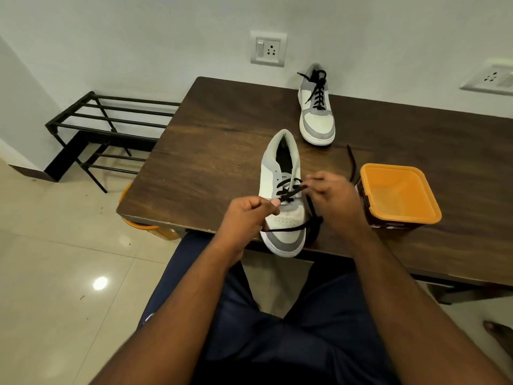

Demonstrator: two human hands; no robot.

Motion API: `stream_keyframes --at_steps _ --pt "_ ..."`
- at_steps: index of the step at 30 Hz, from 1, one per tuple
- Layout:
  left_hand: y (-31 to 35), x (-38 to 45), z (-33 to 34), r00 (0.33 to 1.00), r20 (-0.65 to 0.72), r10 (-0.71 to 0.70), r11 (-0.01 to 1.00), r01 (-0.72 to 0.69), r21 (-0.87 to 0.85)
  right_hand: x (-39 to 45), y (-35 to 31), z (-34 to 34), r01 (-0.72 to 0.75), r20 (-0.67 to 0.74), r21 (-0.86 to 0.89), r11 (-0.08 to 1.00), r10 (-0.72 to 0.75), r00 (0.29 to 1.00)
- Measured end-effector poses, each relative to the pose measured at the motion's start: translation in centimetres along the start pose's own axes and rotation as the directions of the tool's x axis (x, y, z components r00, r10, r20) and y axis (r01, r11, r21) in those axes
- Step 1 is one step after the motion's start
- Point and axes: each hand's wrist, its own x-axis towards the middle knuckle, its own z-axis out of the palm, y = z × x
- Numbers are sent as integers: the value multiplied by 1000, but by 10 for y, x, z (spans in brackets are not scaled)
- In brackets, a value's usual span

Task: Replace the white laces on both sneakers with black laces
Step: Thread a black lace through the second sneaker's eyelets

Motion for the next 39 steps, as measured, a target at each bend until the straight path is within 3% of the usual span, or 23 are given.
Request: stream_keyframes --at_steps 3,5,7,9,11,13,17,20,23,25,27,29,31,34,36,39 --pt "0 5 -19 994 -112 -13 997 4 -76 12 28 -19 -263 -131 -121 957 247 960" --pt "-1 7 -22 990 -143 -1 998 -9 -68 13 17 -23 -189 41 -103 977 194 980" --pt "2 7 -17 996 -89 9 999 -13 -39 10 -15 -17 -125 299 144 982 77 951" --pt "6 6 -11 999 -29 15 1000 -15 -11 4 -39 -5 -143 422 358 923 -24 906" --pt "8 6 -10 999 -29 22 1000 -22 1 1 -40 2 -216 353 474 854 41 935" --pt "7 7 -19 997 -82 15 1000 -15 -1 2 -25 -1 -311 211 512 800 234 949" --pt "3 11 -38 983 -184 -6 1000 3 -17 1 11 -16 -408 68 335 849 410 910" --pt "4 13 -33 982 -188 8 1000 -4 24 1 4 -15 -256 194 79 963 237 952" --pt "10 13 -15 995 -93 21 1000 -19 20 0 -22 3 -107 373 165 980 38 927" --pt "12 13 -11 997 -77 28 1000 -28 10 -2 -30 13 -201 349 377 904 62 935" --pt "12 14 -17 997 -81 17 1000 -18 -9 -4 -26 13 -303 264 507 807 189 946" --pt "11 16 -26 995 -95 -18 999 15 -33 -5 -16 6 -351 235 535 768 264 935" --pt "10 17 -30 995 -86 -43 998 38 -58 -5 -14 1 -383 311 514 767 250 917" --pt "14 20 -22 998 40 -39 999 39 -15 -1 -28 2 -414 426 594 689 166 889" --pt "18 25 -16 989 142 -32 999 29 26 1 -36 5 -429 426 668 608 161 890" --pt "25 36 -15 977 213 8 990 -37 133 6 -32 7 -429 389 663 613 208 898"
